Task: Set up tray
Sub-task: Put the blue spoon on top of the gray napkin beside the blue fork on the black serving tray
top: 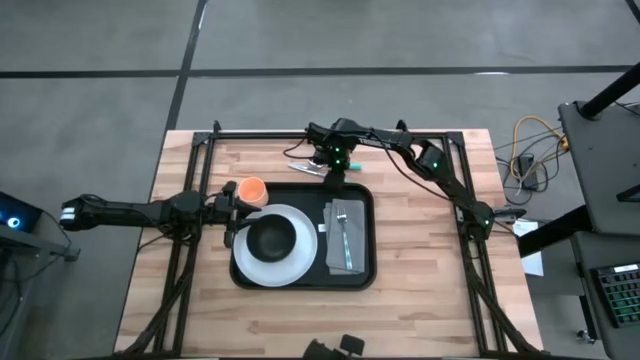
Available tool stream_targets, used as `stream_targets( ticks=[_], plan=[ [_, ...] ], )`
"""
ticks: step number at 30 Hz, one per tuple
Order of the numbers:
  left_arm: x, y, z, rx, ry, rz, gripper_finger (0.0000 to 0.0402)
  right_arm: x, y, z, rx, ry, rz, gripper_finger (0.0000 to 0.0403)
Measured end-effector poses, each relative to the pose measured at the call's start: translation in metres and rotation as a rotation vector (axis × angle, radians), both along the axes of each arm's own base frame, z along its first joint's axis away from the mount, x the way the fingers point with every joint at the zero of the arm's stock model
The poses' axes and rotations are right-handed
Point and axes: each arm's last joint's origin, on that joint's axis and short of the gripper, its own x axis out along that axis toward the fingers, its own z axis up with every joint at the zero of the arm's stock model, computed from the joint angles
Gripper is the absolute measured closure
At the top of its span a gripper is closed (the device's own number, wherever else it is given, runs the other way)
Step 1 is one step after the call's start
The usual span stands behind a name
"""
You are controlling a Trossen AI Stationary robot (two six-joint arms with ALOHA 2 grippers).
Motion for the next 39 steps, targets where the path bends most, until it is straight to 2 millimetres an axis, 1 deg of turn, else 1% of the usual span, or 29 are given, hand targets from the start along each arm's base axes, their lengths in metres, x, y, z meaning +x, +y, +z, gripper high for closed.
stream_targets(
  ticks=[5,14,21,26,30,36,39],
  plan=[
    [0.000,0.000,0.000,0.000,0.000,0.000,0.0283,0.000,0.000,0.000,0.000,-0.001,0.022,0.0278],
    [0.000,0.000,0.000,0.000,0.000,0.000,0.0283,0.000,0.000,0.003,0.006,0.000,0.027,0.0238],
    [0.000,0.000,0.000,0.000,0.000,0.000,0.0283,0.000,-0.004,0.018,-0.004,-0.014,0.031,0.0204],
    [0.000,0.000,0.000,0.000,0.000,0.000,0.0283,0.003,-0.008,0.029,-0.032,-0.060,0.065,0.0192],
    [0.000,0.000,0.000,0.000,0.000,0.000,0.0283,0.004,-0.016,0.031,-0.055,-0.098,0.088,0.0191],
    [0.000,0.000,0.000,0.000,0.000,0.000,0.0283,-0.006,-0.035,0.030,-0.065,-0.107,0.058,0.0191],
    [0.000,0.000,0.000,0.000,0.000,0.000,0.0283,-0.008,-0.039,0.030,-0.064,-0.111,0.064,0.0191]
  ],
)
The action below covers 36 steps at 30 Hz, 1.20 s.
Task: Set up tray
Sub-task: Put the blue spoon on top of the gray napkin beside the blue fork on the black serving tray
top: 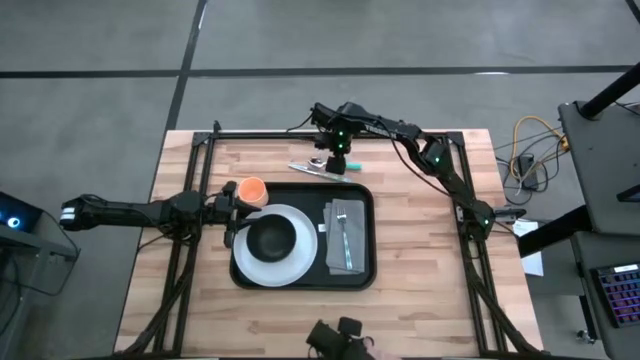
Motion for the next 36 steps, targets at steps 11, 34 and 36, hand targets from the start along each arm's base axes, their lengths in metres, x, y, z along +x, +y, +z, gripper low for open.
stream_targets(
  ticks=[11,34,36],
  plan=[
    [0.000,0.000,0.000,0.000,0.000,0.000,0.0283,0.000,-0.001,-0.023,0.026,0.043,0.014,0.0193],
    [0.000,0.000,0.000,0.000,0.000,0.000,0.0283,-0.003,-0.007,-0.017,0.026,0.042,-0.087,0.0394],
    [0.000,0.000,0.000,0.000,0.000,0.000,0.0283,-0.005,-0.009,-0.017,0.036,0.046,-0.111,0.0395]
  ],
)
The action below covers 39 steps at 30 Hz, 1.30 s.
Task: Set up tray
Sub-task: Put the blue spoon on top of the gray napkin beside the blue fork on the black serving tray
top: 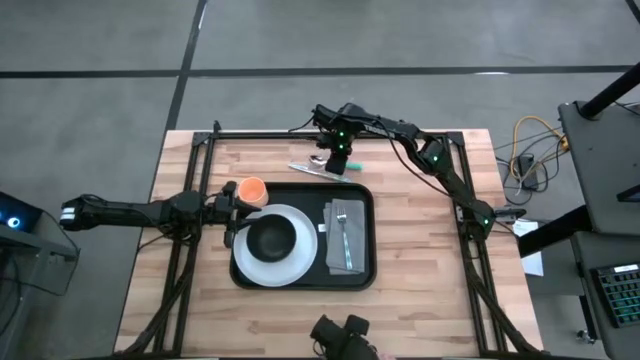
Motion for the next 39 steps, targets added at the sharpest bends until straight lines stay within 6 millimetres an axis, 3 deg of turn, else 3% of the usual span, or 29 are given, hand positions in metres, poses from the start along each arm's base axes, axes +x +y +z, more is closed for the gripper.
stream_targets(
  ticks=[5,14,19,22,27,32,39],
  plan=[
    [0.000,0.000,0.000,0.000,0.000,0.000,0.0283,-0.005,0.000,0.008,0.007,0.012,-0.044,0.0395],
    [0.000,0.000,0.000,0.000,0.000,0.000,0.0283,-0.009,0.003,0.041,-0.013,-0.043,-0.124,0.0395],
    [0.000,0.000,0.000,0.000,0.000,0.000,0.0283,-0.008,0.002,0.039,-0.019,-0.056,-0.100,0.0389],
    [0.000,0.000,0.000,0.000,0.000,0.000,0.0283,-0.007,0.001,0.031,0.022,-0.058,-0.097,0.0364],
    [0.000,0.000,0.000,0.000,0.000,0.000,0.0283,-0.007,-0.002,0.019,0.040,-0.033,-0.077,0.0286],
    [0.000,0.000,0.000,0.000,0.001,0.000,0.0283,-0.010,-0.006,0.009,-0.029,0.033,-0.059,0.0219],
    [0.000,0.000,0.000,0.000,0.000,0.000,0.0283,-0.017,-0.005,-0.006,-0.014,0.085,0.029,0.0189]
  ],
)
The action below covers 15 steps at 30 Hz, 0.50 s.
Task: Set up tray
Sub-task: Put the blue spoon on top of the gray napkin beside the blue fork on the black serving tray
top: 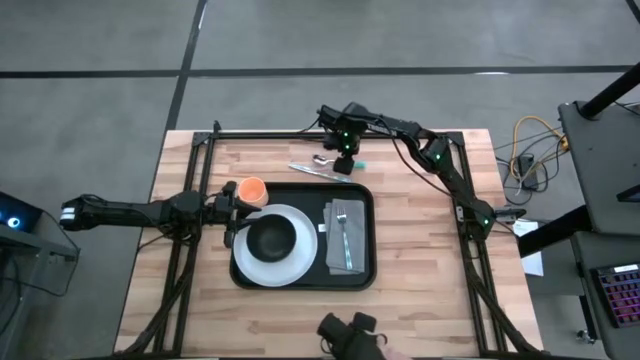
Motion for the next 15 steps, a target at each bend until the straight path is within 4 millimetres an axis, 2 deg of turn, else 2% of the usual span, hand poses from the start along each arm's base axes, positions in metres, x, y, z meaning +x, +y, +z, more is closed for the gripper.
stream_targets(
  ticks=[5,8,12,15],
  plan=[
    [0.0000,0.0000,-0.0003,0.000,0.001,0.000,0.0283,-0.0049,0.0009,-0.0091,0.016,0.021,0.017,0.0216],
    [0.0000,0.0000,-0.0002,0.000,0.001,0.000,0.0283,-0.0070,0.0025,-0.0118,0.024,0.035,0.030,0.0262],
    [0.0000,0.0000,0.0000,0.000,0.000,0.000,0.0283,-0.0072,0.0027,-0.0100,0.035,0.038,-0.003,0.0356],
    [0.0000,0.0000,-0.0003,0.000,0.001,0.000,0.0283,-0.0057,0.0021,-0.0062,0.031,0.036,-0.037,0.0361]
  ],
)
